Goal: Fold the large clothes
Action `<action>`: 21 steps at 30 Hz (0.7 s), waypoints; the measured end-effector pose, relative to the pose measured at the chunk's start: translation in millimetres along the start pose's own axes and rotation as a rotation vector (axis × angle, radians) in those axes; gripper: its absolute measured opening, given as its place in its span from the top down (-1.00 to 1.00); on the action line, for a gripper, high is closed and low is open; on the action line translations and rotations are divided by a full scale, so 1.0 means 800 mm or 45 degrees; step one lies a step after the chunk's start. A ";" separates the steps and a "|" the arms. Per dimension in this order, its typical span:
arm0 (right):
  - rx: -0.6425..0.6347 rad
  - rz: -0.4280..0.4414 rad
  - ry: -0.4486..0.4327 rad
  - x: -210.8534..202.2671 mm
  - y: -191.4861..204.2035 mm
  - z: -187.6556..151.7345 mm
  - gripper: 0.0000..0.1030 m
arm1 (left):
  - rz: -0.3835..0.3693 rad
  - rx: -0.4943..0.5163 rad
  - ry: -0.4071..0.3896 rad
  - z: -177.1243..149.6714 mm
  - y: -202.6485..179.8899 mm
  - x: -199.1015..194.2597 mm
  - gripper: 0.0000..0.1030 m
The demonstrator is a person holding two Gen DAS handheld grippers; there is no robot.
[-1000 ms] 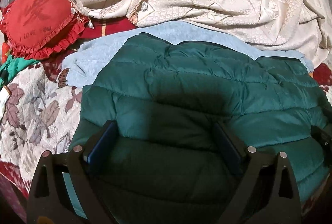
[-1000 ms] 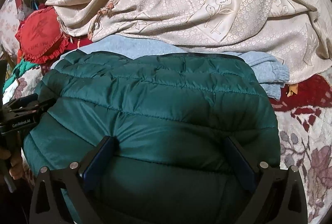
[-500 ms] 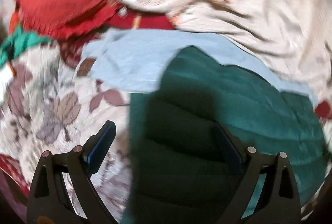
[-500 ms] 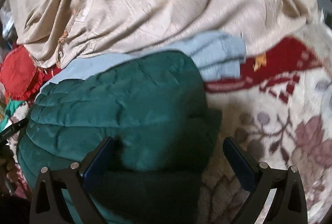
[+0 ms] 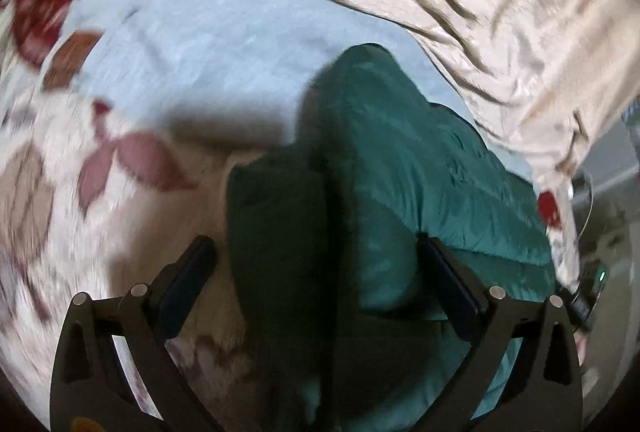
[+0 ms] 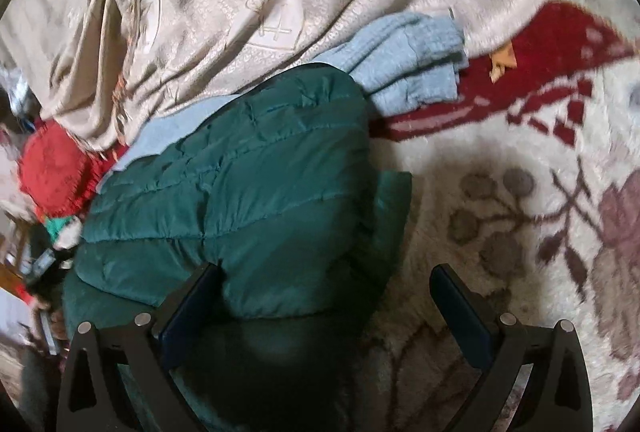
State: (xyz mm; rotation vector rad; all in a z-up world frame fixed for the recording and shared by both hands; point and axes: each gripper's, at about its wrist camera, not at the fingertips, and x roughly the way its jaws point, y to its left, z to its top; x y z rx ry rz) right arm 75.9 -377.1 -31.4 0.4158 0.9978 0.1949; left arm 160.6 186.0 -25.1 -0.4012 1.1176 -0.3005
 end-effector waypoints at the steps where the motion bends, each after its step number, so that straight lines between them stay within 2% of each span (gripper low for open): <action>1: 0.012 0.026 0.007 0.000 -0.005 0.000 -1.00 | -0.003 0.023 0.010 0.002 -0.004 0.002 -0.99; 5: 0.018 0.148 0.020 0.005 -0.022 -0.002 -1.00 | 0.001 0.083 0.012 0.004 -0.012 0.008 -0.99; 11: -0.067 0.302 0.024 0.031 -0.030 0.019 -1.00 | 0.036 0.120 -0.007 0.005 -0.015 0.017 -0.96; 17: -0.129 0.360 0.005 0.047 -0.019 0.034 -0.99 | 0.108 0.156 -0.054 0.002 -0.020 0.017 -0.84; 18: -0.159 0.365 -0.018 0.044 -0.013 0.033 -0.84 | 0.118 0.167 -0.063 0.001 -0.022 0.015 -0.75; 21: -0.230 0.350 -0.077 0.036 -0.002 0.028 -0.44 | 0.146 0.205 -0.105 0.000 -0.035 0.011 -0.28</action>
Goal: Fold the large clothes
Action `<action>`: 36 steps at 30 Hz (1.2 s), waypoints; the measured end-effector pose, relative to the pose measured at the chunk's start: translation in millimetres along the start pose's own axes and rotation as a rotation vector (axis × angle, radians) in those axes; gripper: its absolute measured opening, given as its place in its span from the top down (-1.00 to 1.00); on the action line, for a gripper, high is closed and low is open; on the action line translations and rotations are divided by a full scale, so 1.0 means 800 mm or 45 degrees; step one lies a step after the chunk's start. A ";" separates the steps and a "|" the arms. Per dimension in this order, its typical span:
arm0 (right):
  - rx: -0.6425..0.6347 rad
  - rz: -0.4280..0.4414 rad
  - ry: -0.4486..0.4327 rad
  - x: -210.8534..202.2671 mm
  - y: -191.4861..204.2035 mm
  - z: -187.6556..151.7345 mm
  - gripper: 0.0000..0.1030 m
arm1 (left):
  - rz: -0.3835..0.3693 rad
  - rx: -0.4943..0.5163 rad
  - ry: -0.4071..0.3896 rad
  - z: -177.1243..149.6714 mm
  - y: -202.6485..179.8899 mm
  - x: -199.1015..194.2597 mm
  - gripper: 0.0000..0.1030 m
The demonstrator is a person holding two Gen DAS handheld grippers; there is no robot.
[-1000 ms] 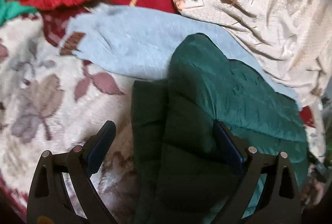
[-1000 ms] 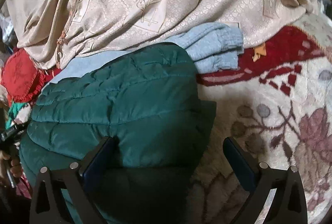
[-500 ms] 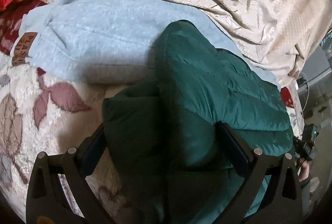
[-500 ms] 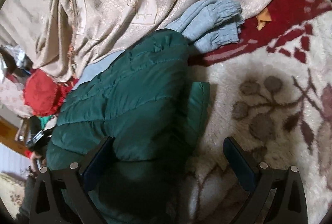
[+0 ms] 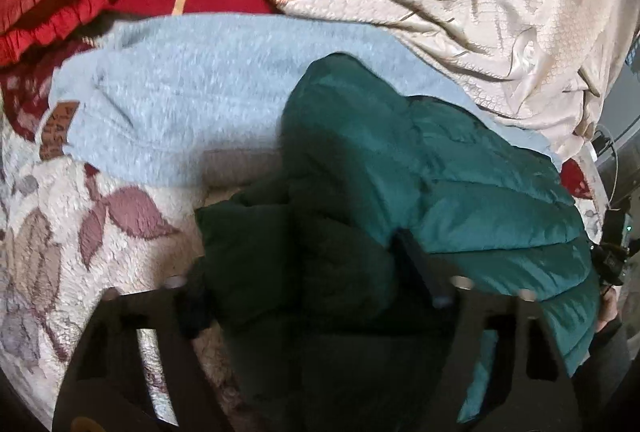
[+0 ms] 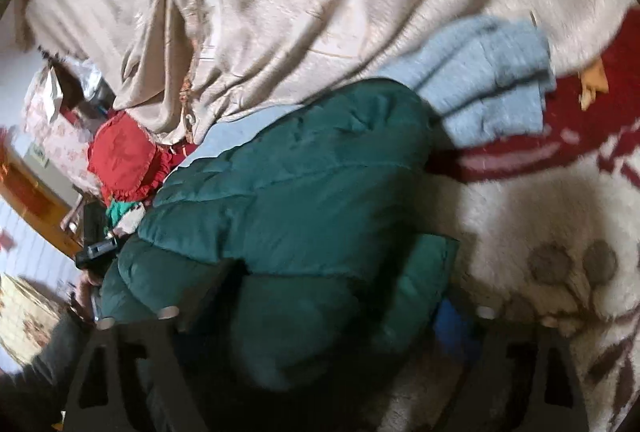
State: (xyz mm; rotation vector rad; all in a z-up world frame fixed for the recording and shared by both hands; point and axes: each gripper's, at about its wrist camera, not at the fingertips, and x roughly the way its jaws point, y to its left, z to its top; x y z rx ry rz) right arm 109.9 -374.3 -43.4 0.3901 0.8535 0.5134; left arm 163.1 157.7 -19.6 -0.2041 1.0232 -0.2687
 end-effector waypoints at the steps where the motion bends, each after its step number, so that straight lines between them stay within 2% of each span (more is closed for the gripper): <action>1: -0.022 -0.008 -0.009 -0.001 0.004 -0.001 -0.33 | 0.021 0.024 -0.010 0.000 -0.006 -0.001 -0.17; 3: -0.059 -0.043 -0.011 0.001 0.010 -0.003 -0.30 | 0.036 0.063 -0.003 -0.001 -0.012 0.001 -0.16; 7: -0.045 -0.062 0.016 0.010 0.010 -0.004 -0.37 | -0.009 0.035 -0.011 -0.001 -0.002 0.005 -0.26; 9: -0.015 -0.050 0.026 0.014 0.007 -0.003 -0.41 | -0.003 0.014 -0.014 -0.002 -0.001 0.005 -0.37; 12: -0.050 -0.089 0.032 0.013 0.013 -0.002 -0.40 | 0.029 0.021 -0.029 -0.003 -0.006 0.004 -0.38; 14: -0.099 -0.121 0.026 0.011 0.022 -0.002 -0.31 | 0.053 0.049 -0.047 -0.004 -0.014 0.001 -0.13; 15: -0.115 -0.140 0.023 0.009 0.028 0.000 -0.20 | 0.075 0.063 -0.065 -0.005 -0.020 -0.003 0.16; 16: -0.151 -0.164 0.003 0.005 0.036 0.001 -0.04 | 0.120 0.079 -0.092 -0.006 -0.028 -0.009 0.33; 19: -0.236 -0.239 -0.077 -0.010 0.059 0.005 0.25 | 0.180 0.046 -0.146 -0.010 -0.037 -0.020 0.49; 22: -0.300 -0.325 -0.142 -0.025 0.083 0.005 0.35 | 0.186 -0.027 -0.213 -0.011 -0.039 -0.039 0.53; 27: -0.411 -0.402 -0.271 -0.062 0.129 0.003 0.46 | 0.174 -0.041 -0.333 -0.018 -0.056 -0.089 0.54; 33: -0.536 -0.434 -0.399 -0.117 0.180 -0.006 0.47 | 0.116 -0.065 -0.451 -0.042 -0.068 -0.148 0.54; 36: -0.600 -0.445 -0.441 -0.147 0.198 -0.016 0.47 | 0.053 -0.063 -0.491 -0.053 -0.069 -0.173 0.54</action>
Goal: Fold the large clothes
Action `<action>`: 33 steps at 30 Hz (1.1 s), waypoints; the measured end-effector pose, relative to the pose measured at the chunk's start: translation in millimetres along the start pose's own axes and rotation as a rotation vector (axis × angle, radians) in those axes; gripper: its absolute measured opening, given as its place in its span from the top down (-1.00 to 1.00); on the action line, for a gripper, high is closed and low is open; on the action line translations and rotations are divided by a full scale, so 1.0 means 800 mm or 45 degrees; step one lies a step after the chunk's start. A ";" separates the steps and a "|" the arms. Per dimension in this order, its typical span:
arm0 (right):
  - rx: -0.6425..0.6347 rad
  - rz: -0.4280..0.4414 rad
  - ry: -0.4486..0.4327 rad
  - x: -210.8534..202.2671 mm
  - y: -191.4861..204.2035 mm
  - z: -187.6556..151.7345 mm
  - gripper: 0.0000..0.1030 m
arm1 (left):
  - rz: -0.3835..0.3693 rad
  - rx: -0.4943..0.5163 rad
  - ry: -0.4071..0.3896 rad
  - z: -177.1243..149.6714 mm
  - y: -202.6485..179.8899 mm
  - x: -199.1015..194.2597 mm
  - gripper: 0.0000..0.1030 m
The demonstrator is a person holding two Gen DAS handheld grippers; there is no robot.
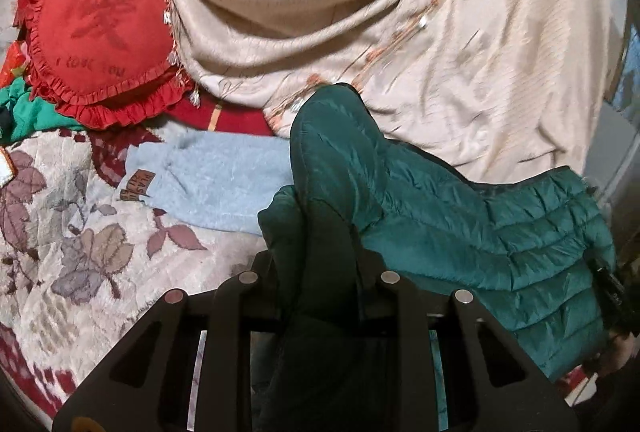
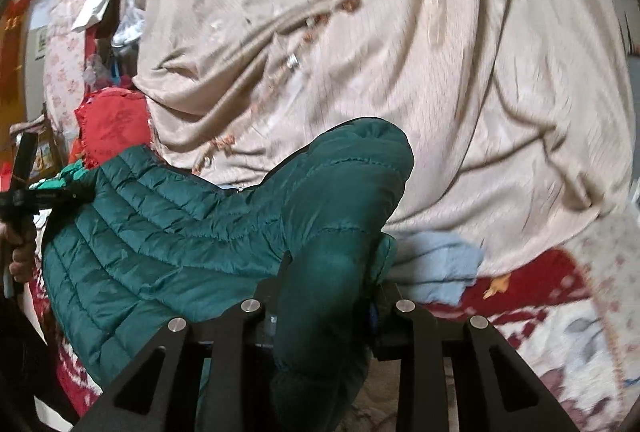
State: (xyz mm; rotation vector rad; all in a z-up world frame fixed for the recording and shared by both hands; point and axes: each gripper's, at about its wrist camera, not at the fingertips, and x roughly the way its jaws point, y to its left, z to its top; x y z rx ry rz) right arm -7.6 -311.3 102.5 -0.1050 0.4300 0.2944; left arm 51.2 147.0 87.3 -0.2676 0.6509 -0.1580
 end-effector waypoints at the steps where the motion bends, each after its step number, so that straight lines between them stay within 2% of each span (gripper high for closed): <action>1: -0.017 -0.006 -0.012 -0.009 0.002 0.000 0.47 | -0.017 0.003 -0.007 -0.003 0.000 -0.009 0.54; 4: -0.062 -0.012 -0.028 -0.035 0.004 -0.009 0.47 | -0.062 -0.016 -0.010 -0.016 -0.004 -0.029 0.54; 7: -0.072 -0.018 0.010 -0.042 0.000 -0.026 0.47 | -0.063 0.003 0.011 -0.036 -0.014 -0.035 0.54; 10: -0.079 -0.032 0.079 -0.028 -0.007 -0.049 0.47 | -0.041 0.057 0.038 -0.050 -0.029 -0.029 0.54; 14: -0.054 -0.043 0.175 0.007 -0.018 -0.070 0.47 | 0.050 0.101 0.126 -0.062 -0.035 0.011 0.51; 17: 0.067 -0.012 0.304 0.037 -0.039 -0.085 0.40 | 0.168 0.078 0.222 -0.075 -0.025 0.047 0.36; 19: 0.194 0.004 0.417 0.053 -0.058 -0.098 0.03 | 0.199 0.053 0.248 -0.081 -0.018 0.056 0.21; 21: 0.291 0.018 0.482 0.058 -0.072 -0.102 -0.13 | 0.212 0.039 0.251 -0.083 -0.014 0.055 -0.04; 24: 0.393 -0.016 0.486 0.041 -0.086 -0.095 -0.18 | 0.207 -0.012 0.269 -0.079 -0.003 0.050 -0.23; 27: 0.430 -0.144 0.337 0.001 -0.095 -0.074 -0.20 | 0.214 -0.065 0.216 -0.067 0.006 0.035 -0.23; 28: 0.436 -0.173 0.291 -0.010 -0.096 -0.067 -0.21 | 0.255 -0.063 0.166 -0.062 0.005 0.025 -0.23; 30: 0.456 -0.178 0.196 -0.029 -0.089 -0.059 -0.23 | 0.335 -0.021 -0.007 -0.051 -0.006 -0.004 -0.23; 31: 0.472 -0.139 0.178 -0.031 -0.082 -0.057 -0.23 | 0.308 -0.005 -0.070 -0.047 -0.013 -0.015 -0.24; 33: 0.468 -0.056 0.206 -0.020 -0.062 -0.054 -0.23 | 0.203 0.025 -0.104 -0.044 -0.029 -0.021 -0.24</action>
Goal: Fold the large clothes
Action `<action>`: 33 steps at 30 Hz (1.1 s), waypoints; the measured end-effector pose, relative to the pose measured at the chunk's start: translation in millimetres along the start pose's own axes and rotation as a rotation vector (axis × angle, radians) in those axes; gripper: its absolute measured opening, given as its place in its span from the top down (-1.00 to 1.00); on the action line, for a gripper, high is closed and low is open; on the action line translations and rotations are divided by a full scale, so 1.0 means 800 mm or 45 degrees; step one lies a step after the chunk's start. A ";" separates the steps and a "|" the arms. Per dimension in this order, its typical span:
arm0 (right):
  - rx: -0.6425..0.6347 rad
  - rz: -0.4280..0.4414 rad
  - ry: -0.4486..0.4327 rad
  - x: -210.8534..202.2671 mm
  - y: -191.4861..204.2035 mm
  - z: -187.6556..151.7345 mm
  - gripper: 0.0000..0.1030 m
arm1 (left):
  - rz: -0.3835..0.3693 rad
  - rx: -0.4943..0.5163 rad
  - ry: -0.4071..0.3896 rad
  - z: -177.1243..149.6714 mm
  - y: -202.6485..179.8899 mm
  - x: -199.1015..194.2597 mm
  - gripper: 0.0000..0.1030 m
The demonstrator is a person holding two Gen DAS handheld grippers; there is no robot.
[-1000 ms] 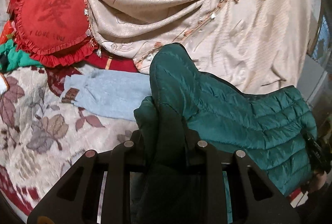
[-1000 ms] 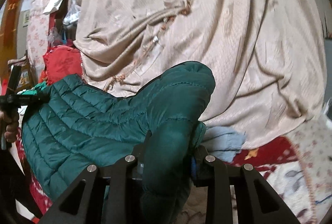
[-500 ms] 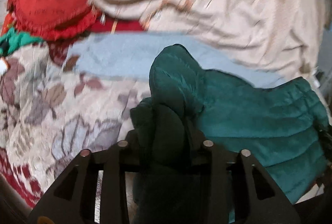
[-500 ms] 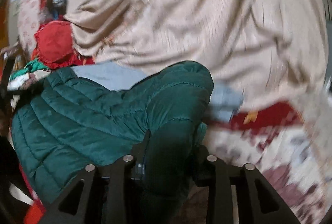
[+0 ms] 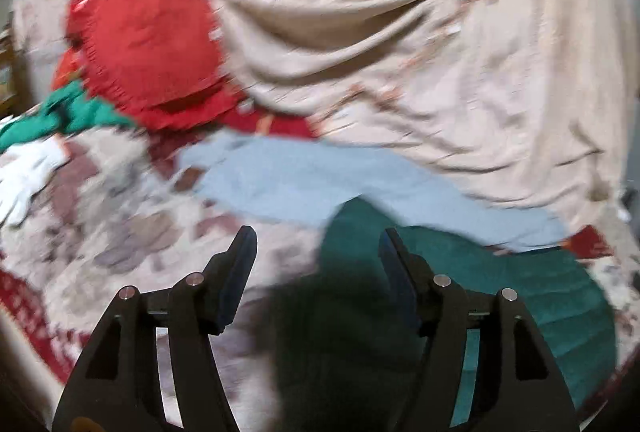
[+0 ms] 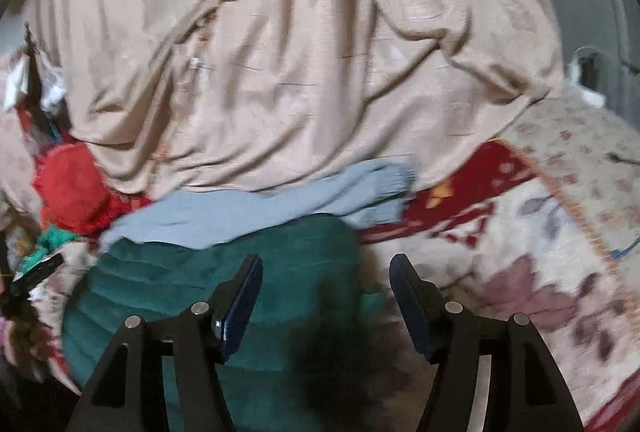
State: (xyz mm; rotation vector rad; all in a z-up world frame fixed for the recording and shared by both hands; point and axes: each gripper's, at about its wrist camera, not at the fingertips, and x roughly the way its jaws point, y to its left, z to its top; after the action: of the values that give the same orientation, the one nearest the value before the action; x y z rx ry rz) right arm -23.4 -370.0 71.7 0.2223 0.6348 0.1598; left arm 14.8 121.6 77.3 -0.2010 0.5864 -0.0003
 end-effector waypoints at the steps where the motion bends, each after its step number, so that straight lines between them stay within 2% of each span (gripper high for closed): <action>1: -0.026 0.014 0.025 0.008 0.012 -0.003 -0.23 | -0.058 0.025 0.010 -0.001 -0.011 0.001 -0.25; 3: -0.133 -0.006 0.051 0.028 0.041 -0.014 -0.23 | -0.130 0.082 0.091 -0.009 -0.033 0.016 -0.25; 4: -0.163 -0.012 0.079 0.037 0.049 -0.018 -0.23 | -0.120 0.103 0.138 -0.015 -0.042 0.027 -0.25; 6: -0.195 -0.035 0.169 0.061 0.057 -0.031 -0.25 | -0.018 0.143 0.252 -0.032 -0.050 0.056 -0.25; 7: -0.190 -0.055 0.231 0.076 0.052 -0.038 -0.32 | 0.022 0.145 0.296 -0.039 -0.050 0.068 -0.25; 8: -0.167 -0.047 0.298 0.091 0.047 -0.045 -0.34 | 0.033 0.129 0.339 -0.046 -0.048 0.078 -0.26; 9: -0.139 -0.031 0.312 0.096 0.042 -0.048 -0.38 | 0.025 0.111 0.358 -0.052 -0.046 0.082 -0.27; 12: -0.098 0.002 0.319 0.098 0.035 -0.047 -0.53 | 0.036 0.137 0.367 -0.055 -0.050 0.079 -0.41; 14: -0.093 0.030 0.330 0.103 0.037 -0.048 -0.79 | 0.038 0.147 0.393 -0.058 -0.052 0.084 -0.49; 15: -0.099 0.042 0.334 0.105 0.041 -0.049 -0.99 | 0.030 0.141 0.404 -0.059 -0.050 0.085 -0.58; 22: -0.122 0.000 0.317 0.106 0.050 -0.054 -1.00 | -0.028 0.020 0.387 -0.058 -0.043 0.084 -0.63; 25: -0.143 -0.050 0.375 0.109 0.057 -0.050 -1.00 | 0.007 0.073 0.413 -0.055 -0.051 0.086 -0.63; 28: -0.088 -0.082 0.377 0.077 0.068 -0.042 -0.99 | 0.052 0.159 0.433 -0.051 -0.066 0.067 -0.63; 30: -0.062 -0.056 0.315 0.028 0.081 -0.042 -0.99 | 0.024 0.141 0.427 -0.049 -0.067 0.037 -0.63; 33: -0.063 -0.088 0.254 -0.044 0.094 -0.056 -0.99 | 0.025 0.134 0.456 -0.066 -0.071 -0.017 -0.63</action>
State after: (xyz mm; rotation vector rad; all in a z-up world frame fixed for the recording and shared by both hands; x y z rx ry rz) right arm -84.6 -297.9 75.8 0.1369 0.8351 0.1316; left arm -22.5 56.5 52.7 -0.0921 0.9431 -0.0489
